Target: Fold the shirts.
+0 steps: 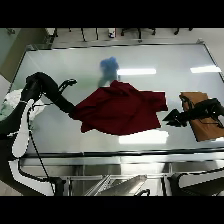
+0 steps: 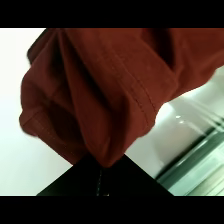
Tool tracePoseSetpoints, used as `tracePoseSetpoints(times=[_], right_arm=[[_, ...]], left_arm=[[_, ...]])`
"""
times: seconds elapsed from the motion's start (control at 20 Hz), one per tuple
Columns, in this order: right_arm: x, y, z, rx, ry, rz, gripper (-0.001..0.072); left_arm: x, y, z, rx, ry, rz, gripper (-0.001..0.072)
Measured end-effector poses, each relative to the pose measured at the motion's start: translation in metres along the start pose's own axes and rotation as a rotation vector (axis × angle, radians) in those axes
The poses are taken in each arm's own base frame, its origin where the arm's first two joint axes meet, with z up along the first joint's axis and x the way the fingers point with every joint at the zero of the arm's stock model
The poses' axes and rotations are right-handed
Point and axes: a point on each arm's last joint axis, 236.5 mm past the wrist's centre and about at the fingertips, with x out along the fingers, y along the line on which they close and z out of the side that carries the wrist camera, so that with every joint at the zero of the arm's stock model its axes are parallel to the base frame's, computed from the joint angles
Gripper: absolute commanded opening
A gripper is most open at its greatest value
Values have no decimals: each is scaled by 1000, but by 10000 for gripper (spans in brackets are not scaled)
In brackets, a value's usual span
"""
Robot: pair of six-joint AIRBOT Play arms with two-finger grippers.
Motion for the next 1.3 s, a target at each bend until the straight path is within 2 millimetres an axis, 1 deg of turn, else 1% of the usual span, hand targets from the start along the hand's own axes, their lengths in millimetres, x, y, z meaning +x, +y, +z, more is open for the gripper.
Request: tracePoseSetpoints(times=[0.15, 0.2, 0.25, 0.3, 0.4, 0.45, 0.55, 0.6, 0.65, 0.7, 0.75, 0.8, 0.85, 0.9, 0.95, 1.0, 1.05, 1.1, 1.15, 1.2, 1.25, 1.3], right_arm=[[21, 8, -7, -13, 65, 12, 423], [29, 11, -9, -23, 88, 9, 310], [38, 13, -12, -35, 108, 2, 142], [45, 15, -15, -48, 129, -8, 15], [56, 20, -19, -78, 155, -20, 18], [60, 26, -19, -89, 157, -11, 18], [62, 43, -11, -125, 115, 16, 18], [56, 59, -2, -151, 66, 41, 18], [42, 84, 4, -194, 19, 83, 18], [25, 110, 10, -248, -35, 116, 18], [1, 138, 14, -319, -100, 127, 18], [-29, 169, 20, -403, -190, 130, 18], [-66, 207, 22, -505, -300, 136, 19], [-105, 245, 17, -611, -414, 130, 19], [-147, 285, 5, -721, -538, 121, 19], [-192, 325, -14, -831, -682, 108, 18], [-241, 367, -43, -944, -843, 93, 18], [-283, 401, -76, -1041, -995, 73, 18], [-319, 427, -111, -1117, -1135, 55, 18], [-353, 449, -148, -1185, -1279, 30, 18], [-381, 465, -184, -1235, -1408, 10, 18], [-400, 474, -212, -1266, -1499, 1, 18]], left_arm=[[0, -9, 5, -5, -22, -39, 14], [0, -12, 6, -5, -27, -50, 14], [-1, -14, 8, -5, -32, -59, 14], [-1, -16, 8, -4, -35, -67, 14], [-2, -18, 8, -5, -37, -79, 14], [-3, -21, 9, -11, -44, -91, 14], [-13, -29, 17, -30, -104, -142, 14], [-23, -35, 22, -41, -151, -175, 14], [-36, -41, 28, -59, -205, -209, 13], [-55, -49, 33, -76, -276, -243, 13], [-79, -58, 38, -87, -354, -274, 13], [-109, -68, 44, -98, -451, -300, 13], [-140, -79, 48, -108, -550, -323, 13], [-180, -93, 51, -123, -677, -339, 14], [-220, -107, 52, -138, -804, -343, 14], [-262, -121, 50, -156, -938, -333, 14], [-310, -139, 43, -169, -1093, -309, 14], [-356, -161, 31, -169, -1250, -278, 14], [-397, -184, 15, -160, -1397, -245, 14], [-438, -210, -8, -142, -1554, -204, 14], [-470, -235, -31, -119, -1686, -163, 14], [-495, -258, -56, -99, -1805, -120, 14]])
